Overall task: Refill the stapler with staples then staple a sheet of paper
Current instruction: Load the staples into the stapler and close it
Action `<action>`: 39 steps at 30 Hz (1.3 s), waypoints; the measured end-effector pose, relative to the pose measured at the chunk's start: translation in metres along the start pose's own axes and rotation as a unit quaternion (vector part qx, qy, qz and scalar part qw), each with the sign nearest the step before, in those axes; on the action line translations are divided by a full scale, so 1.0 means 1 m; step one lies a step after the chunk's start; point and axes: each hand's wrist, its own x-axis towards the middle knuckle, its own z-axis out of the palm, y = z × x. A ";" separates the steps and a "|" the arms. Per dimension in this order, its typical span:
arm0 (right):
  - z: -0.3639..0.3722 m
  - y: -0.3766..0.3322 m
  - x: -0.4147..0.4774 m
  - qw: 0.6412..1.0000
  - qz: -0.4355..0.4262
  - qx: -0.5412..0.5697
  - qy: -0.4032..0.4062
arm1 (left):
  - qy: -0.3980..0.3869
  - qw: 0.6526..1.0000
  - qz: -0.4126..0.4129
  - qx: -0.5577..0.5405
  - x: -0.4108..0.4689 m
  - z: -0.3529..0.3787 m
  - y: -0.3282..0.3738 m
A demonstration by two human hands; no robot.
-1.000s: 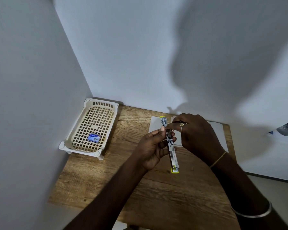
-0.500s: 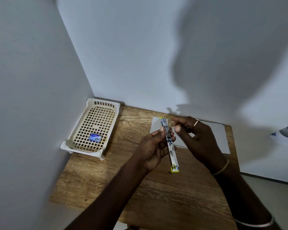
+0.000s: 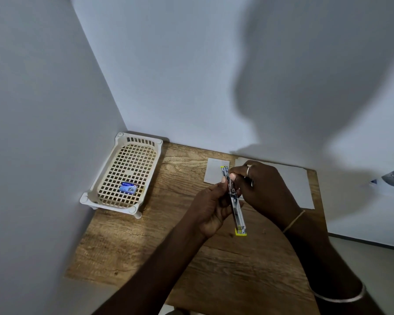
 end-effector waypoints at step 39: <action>0.038 0.013 0.022 0.798 0.336 0.492 -0.091 | 0.051 0.999 0.007 0.017 0.004 -0.003 0.009</action>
